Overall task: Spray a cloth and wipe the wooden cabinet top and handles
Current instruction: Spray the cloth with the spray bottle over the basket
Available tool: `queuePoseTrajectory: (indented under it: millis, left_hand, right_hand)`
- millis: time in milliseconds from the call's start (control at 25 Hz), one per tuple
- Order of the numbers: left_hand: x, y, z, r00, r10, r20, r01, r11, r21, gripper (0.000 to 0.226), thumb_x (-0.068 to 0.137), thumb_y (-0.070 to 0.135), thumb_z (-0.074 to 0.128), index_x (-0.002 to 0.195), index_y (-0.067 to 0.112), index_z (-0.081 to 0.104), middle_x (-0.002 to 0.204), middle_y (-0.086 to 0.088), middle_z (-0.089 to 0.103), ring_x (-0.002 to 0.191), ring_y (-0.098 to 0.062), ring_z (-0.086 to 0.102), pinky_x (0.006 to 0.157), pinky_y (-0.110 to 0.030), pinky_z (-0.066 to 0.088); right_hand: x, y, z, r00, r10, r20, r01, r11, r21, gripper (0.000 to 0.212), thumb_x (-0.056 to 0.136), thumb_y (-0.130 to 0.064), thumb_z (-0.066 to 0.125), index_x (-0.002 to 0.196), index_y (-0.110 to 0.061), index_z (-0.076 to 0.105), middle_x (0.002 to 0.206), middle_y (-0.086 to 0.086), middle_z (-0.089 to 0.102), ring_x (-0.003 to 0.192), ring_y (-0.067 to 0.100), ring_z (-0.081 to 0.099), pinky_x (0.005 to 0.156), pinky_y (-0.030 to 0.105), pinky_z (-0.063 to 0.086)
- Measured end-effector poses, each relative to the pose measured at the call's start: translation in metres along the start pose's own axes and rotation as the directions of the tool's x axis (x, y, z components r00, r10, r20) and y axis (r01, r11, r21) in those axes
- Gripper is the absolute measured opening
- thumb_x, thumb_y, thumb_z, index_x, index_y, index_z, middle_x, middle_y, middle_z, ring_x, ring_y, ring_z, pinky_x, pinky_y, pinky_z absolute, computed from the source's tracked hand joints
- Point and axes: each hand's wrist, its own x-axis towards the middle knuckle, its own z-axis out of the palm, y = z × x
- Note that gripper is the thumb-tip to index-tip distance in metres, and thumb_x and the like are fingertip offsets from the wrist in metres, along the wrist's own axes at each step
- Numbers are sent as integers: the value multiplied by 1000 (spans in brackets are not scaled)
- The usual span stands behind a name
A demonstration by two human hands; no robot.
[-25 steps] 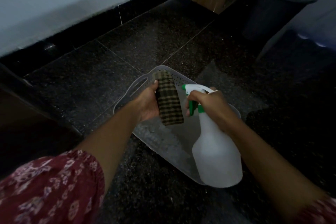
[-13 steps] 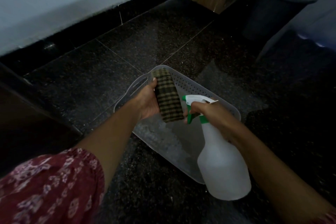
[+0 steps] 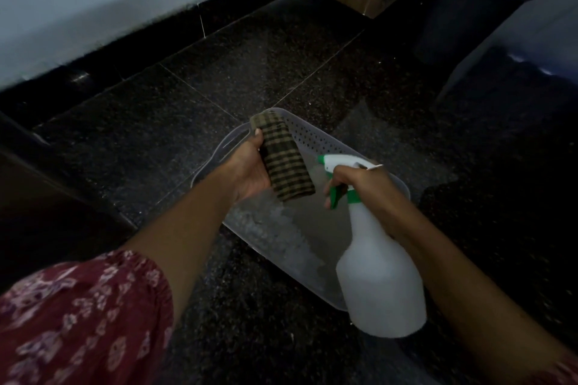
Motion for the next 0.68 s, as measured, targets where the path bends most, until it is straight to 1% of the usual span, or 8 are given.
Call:
queuePoseTrajectory:
  millis: [120,200,320,400,480,600,640,680]
  left_hand:
    - [0,-2,0,1000,-13,-9,13,1000,24,57,99,44,21,133,6,45,141,-17,47,131,-31,45,93,-49,39]
    - [1,-4,0,1000,-22,-17,23,999,33,57,98,45,21,134,6,45,141,-17,47,131,-31,45,92,-48,40]
    - [1,-4,0,999,-27,-27,28,999,26,57,98,45,22,135,6,44,142,-17,47,132,-31,44,93,-49,39]
    - [1,-5,-1,999,-27,-30,28,999,28,57,98,44,22,135,7,43,142,-17,47,132,-31,44,93,-49,39]
    - [1,-6,-2,999,-33,-31,35,999,39,57,98,45,22,135,7,44,142,-17,47,131,-31,45,93,-49,40]
    - [-1,-7,-1,999,-42,-30,43,998,43,58,98,46,22,135,7,44,141,-18,47,130,-31,46,92,-49,41]
    - [-2,-7,-1,999,-42,-29,44,998,46,58,98,46,23,135,7,44,141,-17,47,130,-31,46,90,-48,42]
    - [-4,-6,0,999,-41,-24,42,998,50,58,97,47,23,134,7,44,140,-17,48,129,-31,47,87,-47,45]
  right_hand:
    - [4,-4,-5,951,-154,-267,177,982,62,23,60,-31,54,61,-15,70,77,17,73,81,31,68,83,40,52]
    - [6,0,-6,889,-281,-360,290,957,-32,28,63,-33,52,70,-15,72,81,17,73,80,26,68,76,33,53]
    - [12,13,-3,818,-437,-375,407,899,-162,25,82,-22,54,95,-7,69,85,5,70,71,-7,62,62,6,46]
    - [17,26,0,803,-503,-320,476,864,-165,21,89,-16,55,105,-6,63,85,-8,63,70,-16,57,63,0,41]
    - [20,41,4,793,-544,-273,524,838,-149,18,88,-21,58,104,-13,57,76,-18,53,67,-10,57,66,6,41]
    - [22,54,10,834,-485,-264,486,871,-65,31,81,-29,67,104,-21,49,65,-9,48,58,-2,51,63,20,42]
    - [22,54,11,857,-459,-237,471,882,-4,41,77,-32,70,109,-23,47,72,0,55,65,3,53,66,25,45]
    - [23,53,10,879,-436,-193,448,894,23,55,74,-33,73,119,-26,43,91,8,61,81,11,58,77,29,48]
